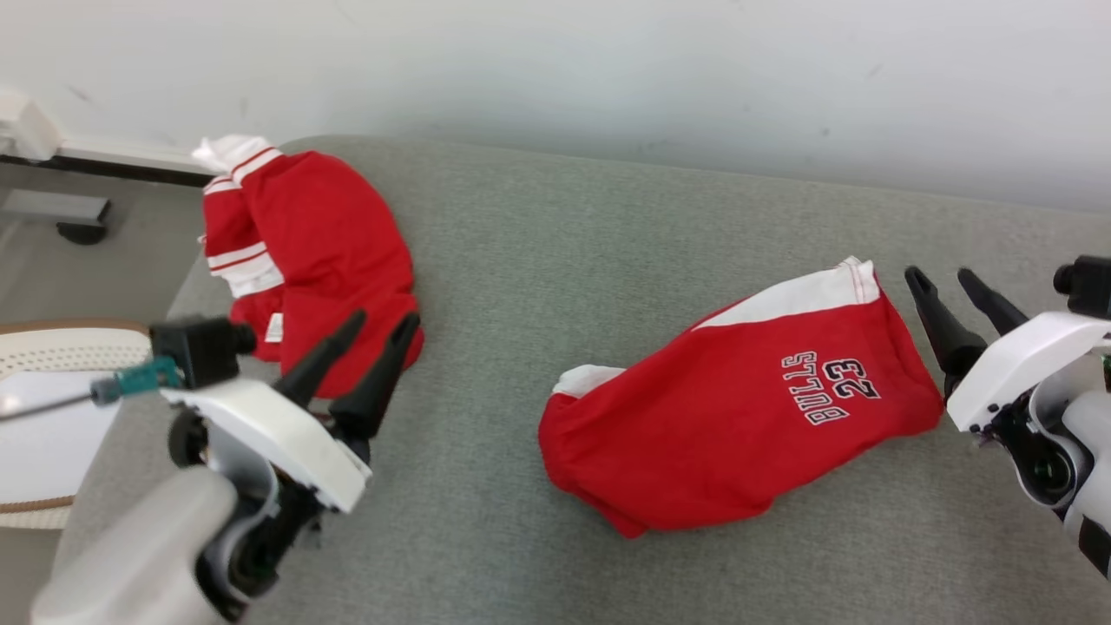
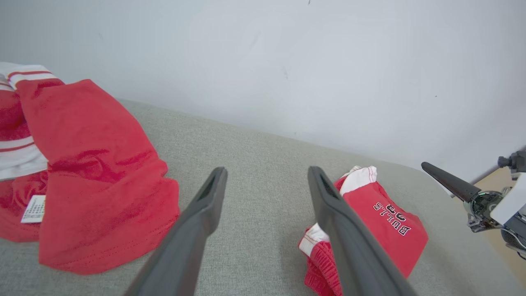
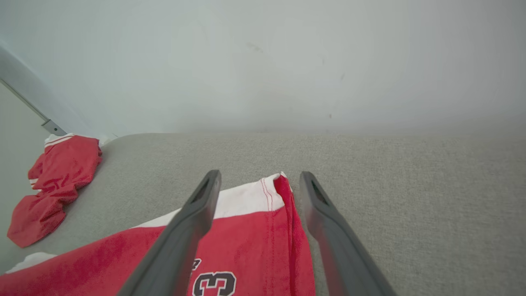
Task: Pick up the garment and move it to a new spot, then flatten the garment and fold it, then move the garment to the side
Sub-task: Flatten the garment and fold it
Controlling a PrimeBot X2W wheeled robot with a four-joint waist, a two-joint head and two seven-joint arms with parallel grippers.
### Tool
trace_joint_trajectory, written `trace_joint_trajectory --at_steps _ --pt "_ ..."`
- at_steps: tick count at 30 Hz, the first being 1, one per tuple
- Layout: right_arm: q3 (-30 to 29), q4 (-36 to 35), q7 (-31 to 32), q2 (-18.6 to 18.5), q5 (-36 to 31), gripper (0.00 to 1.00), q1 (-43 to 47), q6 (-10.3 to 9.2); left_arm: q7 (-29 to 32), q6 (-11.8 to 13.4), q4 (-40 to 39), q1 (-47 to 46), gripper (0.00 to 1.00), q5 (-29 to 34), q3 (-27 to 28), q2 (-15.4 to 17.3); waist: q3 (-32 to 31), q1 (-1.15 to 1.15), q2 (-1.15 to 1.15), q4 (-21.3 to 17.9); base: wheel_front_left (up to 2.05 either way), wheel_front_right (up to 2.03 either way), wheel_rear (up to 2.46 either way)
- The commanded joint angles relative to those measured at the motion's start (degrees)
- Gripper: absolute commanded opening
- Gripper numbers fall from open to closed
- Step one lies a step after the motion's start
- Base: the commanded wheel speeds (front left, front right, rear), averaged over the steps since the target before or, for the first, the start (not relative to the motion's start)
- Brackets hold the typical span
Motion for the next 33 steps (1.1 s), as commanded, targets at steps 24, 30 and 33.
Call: trace_joint_trajectory --at_steps 24,30,33 --pt "3.6 23.3 29.6 3.6 2.0 1.00 -2.1 -0.11 -7.2 -0.5 2.6 18.7 1.00 8.1 11.5 -14.9 2.1 0.01 0.00 11.2 0.00 0.00 0.00" --pt "4.2 23.1 39.0 4.2 2.9 1.00 -0.5 -0.11 -7.2 -1.9 4.2 20.4 1.00 9.6 13.6 -17.6 1.8 0.01 0.00 11.9 0.00 0.00 0.00" --pt "4.2 22.3 39.1 4.6 2.4 0.36 -1.1 -0.02 -7.2 -2.4 4.8 20.9 1.00 10.5 14.3 -18.6 1.7 0.01 0.00 11.9 0.00 0.00 0.00"
